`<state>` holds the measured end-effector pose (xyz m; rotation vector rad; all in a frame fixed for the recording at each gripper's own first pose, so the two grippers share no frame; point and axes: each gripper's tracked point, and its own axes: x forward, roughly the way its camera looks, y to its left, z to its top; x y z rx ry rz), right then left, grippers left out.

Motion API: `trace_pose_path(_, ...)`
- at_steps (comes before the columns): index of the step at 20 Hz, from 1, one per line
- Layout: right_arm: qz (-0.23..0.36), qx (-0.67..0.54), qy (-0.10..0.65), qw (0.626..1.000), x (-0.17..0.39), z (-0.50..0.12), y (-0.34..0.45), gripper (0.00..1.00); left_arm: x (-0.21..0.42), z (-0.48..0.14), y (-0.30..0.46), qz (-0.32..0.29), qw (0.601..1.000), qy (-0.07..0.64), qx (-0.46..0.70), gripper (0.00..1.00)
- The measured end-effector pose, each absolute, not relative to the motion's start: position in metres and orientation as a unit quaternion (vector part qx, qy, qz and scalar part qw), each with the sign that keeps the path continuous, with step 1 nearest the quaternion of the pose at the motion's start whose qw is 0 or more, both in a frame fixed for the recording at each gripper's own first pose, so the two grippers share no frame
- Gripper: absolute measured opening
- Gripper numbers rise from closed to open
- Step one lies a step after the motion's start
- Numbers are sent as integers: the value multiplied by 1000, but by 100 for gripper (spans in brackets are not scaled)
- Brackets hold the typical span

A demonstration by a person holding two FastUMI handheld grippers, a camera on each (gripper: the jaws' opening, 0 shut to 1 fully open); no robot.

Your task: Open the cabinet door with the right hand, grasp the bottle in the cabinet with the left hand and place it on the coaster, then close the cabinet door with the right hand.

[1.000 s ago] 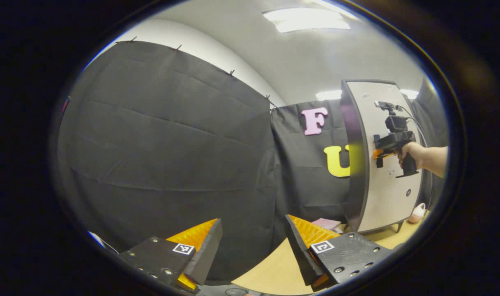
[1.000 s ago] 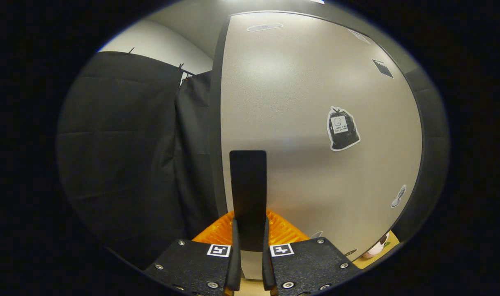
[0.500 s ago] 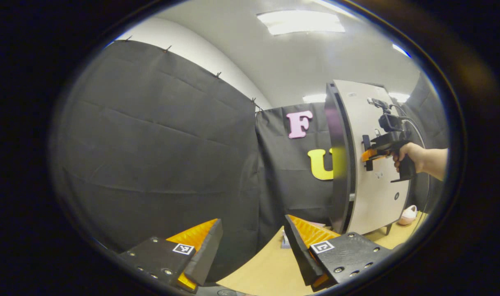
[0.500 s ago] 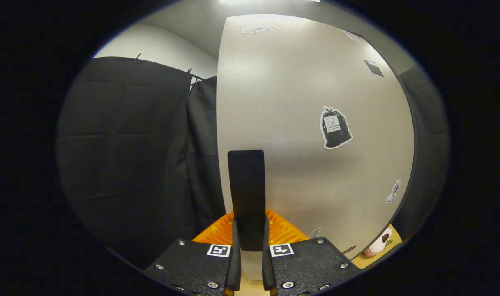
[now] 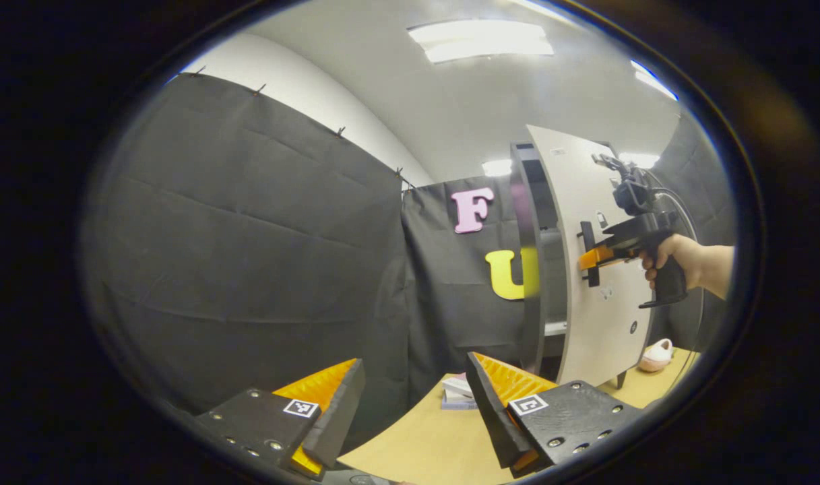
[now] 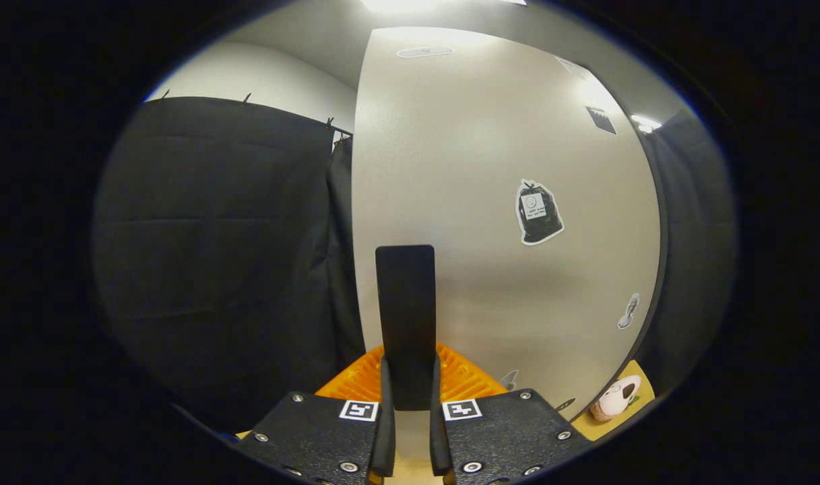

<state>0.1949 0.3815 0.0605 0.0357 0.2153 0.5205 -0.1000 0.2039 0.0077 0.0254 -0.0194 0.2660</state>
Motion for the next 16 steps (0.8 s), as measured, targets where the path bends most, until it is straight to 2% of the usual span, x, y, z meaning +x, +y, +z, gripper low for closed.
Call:
trace_pose_path(1, 261, 18, 107, 959, 194, 61, 382, 20, -102, 10, 200, 129, 991, -10, 13, 86)
trace_pose_path(5, 277, 21, 104, 955, 194, 61, 385, 20, -100, 12, 176, 120, 993, -10, 15, 86)
trace_pose_path(6, 281, 21, 104, 954, 194, 62, 386, 20, -100, 14, 169, 116, 993, -11, 15, 91)
trace_pose_path(7, 284, 21, 104, 953, 193, 62, 386, 21, -99, 15, 163, 112, 994, -12, 15, 91)
trace_pose_path(8, 286, 21, 103, 952, 193, 61, 386, 21, -99, 17, 158, 108, 994, -13, 14, 87)
trace_pose_path(14, 299, 23, 105, 948, 193, 62, 386, 21, -95, 18, 126, 88, 996, -15, 14, 86)
trace_pose_path(15, 302, 24, 104, 947, 194, 62, 386, 21, -95, 17, 121, 85, 996, -15, 14, 82)
trace_pose_path(16, 303, 25, 103, 947, 194, 63, 387, 20, -94, 19, 115, 81, 997, -15, 14, 86)
